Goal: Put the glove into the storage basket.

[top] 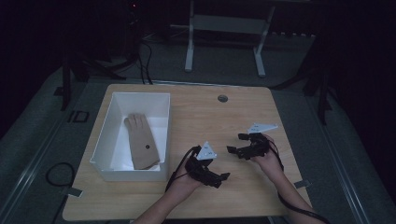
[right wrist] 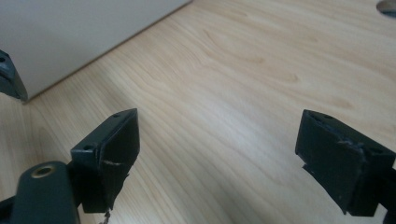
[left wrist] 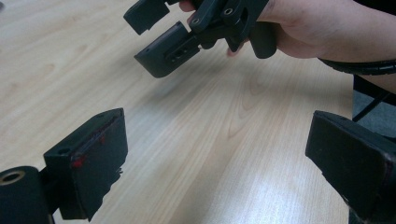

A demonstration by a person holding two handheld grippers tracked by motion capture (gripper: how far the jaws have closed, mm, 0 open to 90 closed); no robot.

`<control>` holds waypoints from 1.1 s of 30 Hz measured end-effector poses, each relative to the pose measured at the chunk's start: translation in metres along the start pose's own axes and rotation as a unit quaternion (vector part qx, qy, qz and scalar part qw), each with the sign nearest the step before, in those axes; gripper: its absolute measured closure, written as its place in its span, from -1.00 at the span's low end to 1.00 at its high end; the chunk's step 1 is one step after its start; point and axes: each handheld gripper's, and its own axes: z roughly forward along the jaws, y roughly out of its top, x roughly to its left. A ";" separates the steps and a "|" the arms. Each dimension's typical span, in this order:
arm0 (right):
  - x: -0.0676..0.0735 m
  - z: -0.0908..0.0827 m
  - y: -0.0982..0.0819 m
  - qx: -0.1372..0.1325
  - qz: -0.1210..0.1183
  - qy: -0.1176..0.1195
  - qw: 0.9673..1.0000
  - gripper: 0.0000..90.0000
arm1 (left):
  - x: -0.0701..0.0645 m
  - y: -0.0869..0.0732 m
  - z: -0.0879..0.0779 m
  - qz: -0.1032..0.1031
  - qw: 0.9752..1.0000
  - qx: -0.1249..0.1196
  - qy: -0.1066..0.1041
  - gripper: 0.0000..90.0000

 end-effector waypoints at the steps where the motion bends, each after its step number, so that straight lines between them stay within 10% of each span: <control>1: -0.001 0.000 -0.003 -0.002 0.001 0.001 1.000 -0.69 | 0.000 -0.002 0.002 0.003 1.000 0.003 0.001 -0.86; 9: 0.001 0.001 -0.027 0.004 -0.025 -0.026 0.999 -0.69 | 0.002 -0.017 0.021 0.016 1.000 0.017 0.011 -0.95; 33: -0.005 -0.013 -0.063 0.000 -0.002 -0.033 0.999 -0.70 | -0.006 -0.048 0.032 0.002 1.000 0.003 0.001 -0.95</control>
